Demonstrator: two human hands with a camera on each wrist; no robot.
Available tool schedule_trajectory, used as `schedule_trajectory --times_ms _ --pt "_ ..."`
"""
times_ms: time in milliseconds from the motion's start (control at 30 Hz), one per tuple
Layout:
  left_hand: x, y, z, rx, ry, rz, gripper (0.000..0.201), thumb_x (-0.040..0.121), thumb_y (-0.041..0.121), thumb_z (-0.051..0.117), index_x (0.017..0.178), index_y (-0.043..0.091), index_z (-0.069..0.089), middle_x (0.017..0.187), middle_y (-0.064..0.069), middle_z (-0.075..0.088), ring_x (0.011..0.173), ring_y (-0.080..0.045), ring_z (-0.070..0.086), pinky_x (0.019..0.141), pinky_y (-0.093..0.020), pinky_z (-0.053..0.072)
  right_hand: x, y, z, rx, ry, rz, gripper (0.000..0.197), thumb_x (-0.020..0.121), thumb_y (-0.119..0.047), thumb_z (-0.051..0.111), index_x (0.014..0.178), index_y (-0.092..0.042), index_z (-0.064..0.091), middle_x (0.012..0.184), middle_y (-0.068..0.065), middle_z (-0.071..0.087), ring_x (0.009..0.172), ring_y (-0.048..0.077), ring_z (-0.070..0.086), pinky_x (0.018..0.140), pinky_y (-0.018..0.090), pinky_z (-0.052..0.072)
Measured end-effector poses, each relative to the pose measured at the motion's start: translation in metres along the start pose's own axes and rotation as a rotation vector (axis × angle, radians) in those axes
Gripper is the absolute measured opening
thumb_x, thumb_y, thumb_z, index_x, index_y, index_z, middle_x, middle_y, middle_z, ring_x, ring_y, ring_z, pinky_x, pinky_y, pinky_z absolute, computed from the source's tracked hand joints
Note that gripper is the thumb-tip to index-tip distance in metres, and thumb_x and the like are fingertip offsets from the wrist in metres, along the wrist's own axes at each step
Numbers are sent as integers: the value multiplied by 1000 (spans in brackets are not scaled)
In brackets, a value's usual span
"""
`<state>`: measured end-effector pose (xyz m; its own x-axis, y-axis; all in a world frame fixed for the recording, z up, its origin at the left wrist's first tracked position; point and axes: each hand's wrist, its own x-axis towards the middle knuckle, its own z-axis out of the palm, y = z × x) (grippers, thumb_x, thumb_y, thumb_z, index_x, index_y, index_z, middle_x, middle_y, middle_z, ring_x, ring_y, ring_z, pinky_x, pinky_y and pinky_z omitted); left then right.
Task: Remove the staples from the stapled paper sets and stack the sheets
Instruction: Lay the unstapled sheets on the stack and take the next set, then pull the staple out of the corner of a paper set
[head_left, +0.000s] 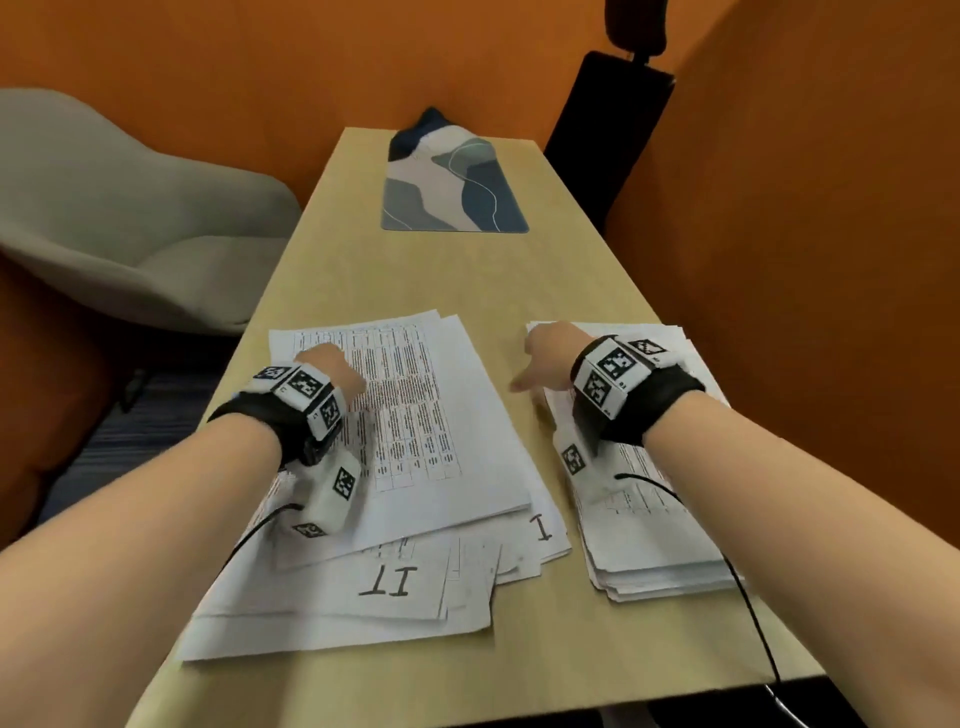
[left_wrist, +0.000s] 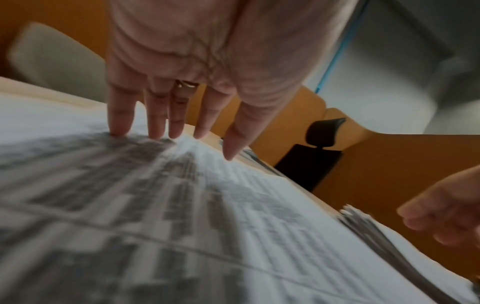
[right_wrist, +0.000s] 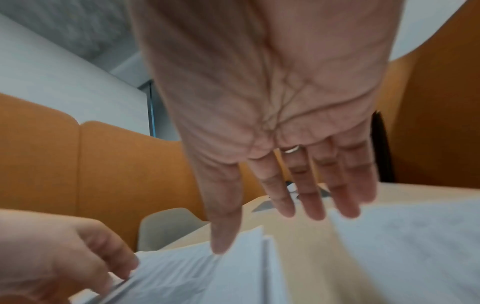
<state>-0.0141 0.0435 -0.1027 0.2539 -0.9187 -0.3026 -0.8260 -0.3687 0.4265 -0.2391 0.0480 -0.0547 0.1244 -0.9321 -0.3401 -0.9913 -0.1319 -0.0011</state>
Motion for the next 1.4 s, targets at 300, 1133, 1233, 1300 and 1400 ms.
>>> schedule_trajectory --times_ms 300,1133,1233,1300,1400 --pt "4 -30 -12 -167 9 -131 26 87 17 63 75 -1 47 69 -9 49 66 -24 50 63 -31 41 9 -64 32 -15 -109 -50 45 82 -41 68 99 -2 54 97 7 59 92 23 54 69 26 44" --pt "-42 -50 -46 -986 108 135 45 80 -1 65 123 3 52 119 -9 61 112 -25 57 103 -42 40 -5 -43 -9 1379 186 -138 34 87 6 55 120 2 53 119 20 59 96 32 62 79 42 55" --pt "-51 -44 -55 -896 343 117 76 76 5 73 138 9 29 125 -8 52 111 -21 51 102 -36 38 -19 -38 -24 1305 210 -163 27 88 6 53 113 -1 54 119 22 59 108 36 58 94 49 47" --pt "-61 -36 -65 -718 481 150 93 74 14 75 146 14 16 142 -13 33 131 -27 32 109 -41 27 -30 -31 -36 1237 204 -185 23 88 7 53 106 -6 56 115 17 62 102 31 61 91 44 49" --pt "-72 -28 -74 -467 565 242 92 75 31 73 147 19 16 153 -11 6 141 -27 8 114 -47 18 -44 -16 -53 1154 106 -210 26 88 11 50 97 -11 60 88 2 71 75 14 68 75 33 57"
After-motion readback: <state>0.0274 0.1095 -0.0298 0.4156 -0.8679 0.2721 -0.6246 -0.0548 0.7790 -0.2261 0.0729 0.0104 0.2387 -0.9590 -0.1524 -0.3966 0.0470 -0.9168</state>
